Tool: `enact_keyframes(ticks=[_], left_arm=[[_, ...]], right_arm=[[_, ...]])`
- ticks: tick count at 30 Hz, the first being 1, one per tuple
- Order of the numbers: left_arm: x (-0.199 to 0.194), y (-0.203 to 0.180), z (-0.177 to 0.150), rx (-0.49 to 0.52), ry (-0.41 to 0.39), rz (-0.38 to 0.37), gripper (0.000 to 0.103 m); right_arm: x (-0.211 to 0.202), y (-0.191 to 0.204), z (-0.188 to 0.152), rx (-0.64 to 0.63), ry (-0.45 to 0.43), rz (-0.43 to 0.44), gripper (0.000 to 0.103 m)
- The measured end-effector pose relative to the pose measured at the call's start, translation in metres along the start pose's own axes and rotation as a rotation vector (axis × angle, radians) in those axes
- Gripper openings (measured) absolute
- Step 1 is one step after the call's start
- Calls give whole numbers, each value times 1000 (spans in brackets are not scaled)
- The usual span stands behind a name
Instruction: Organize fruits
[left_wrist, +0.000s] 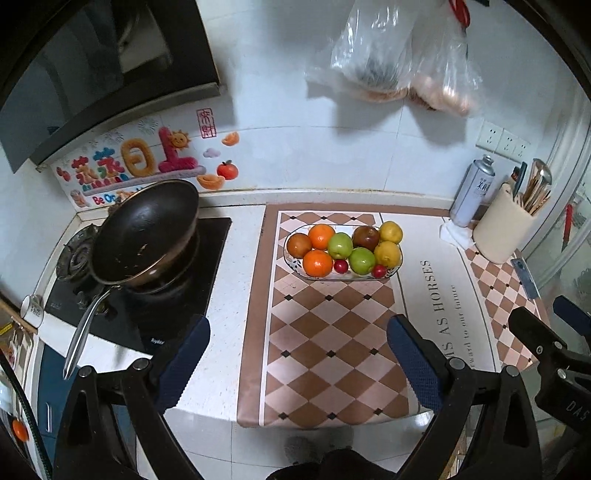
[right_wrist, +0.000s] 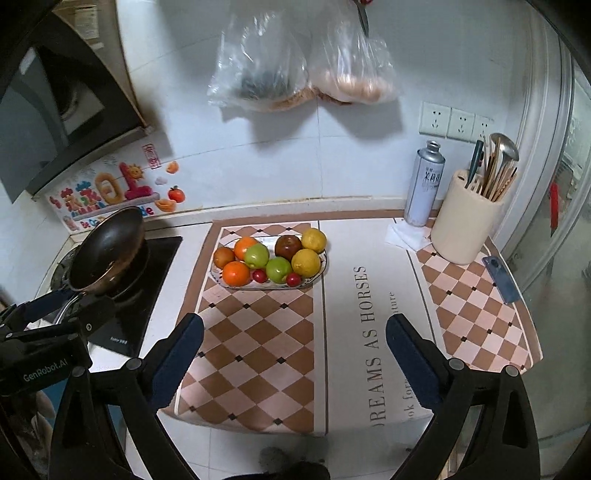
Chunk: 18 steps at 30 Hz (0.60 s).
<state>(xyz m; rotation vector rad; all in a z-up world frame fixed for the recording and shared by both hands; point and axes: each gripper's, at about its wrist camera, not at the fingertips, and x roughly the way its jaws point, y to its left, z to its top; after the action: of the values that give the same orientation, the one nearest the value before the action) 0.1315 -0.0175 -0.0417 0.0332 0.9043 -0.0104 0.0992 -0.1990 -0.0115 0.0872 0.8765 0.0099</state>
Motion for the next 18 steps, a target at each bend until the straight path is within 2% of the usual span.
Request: enact_keyframes(ticks=[11, 18], left_arm=[[-57, -3, -21, -17, -45, 4, 98], [-63, -5, -25, -16, -50, 0, 98]], right_arm=[[-54, -9, -11, -2, -17, 39, 101], [-59, -3, -8, -16, -25, 51, 101]])
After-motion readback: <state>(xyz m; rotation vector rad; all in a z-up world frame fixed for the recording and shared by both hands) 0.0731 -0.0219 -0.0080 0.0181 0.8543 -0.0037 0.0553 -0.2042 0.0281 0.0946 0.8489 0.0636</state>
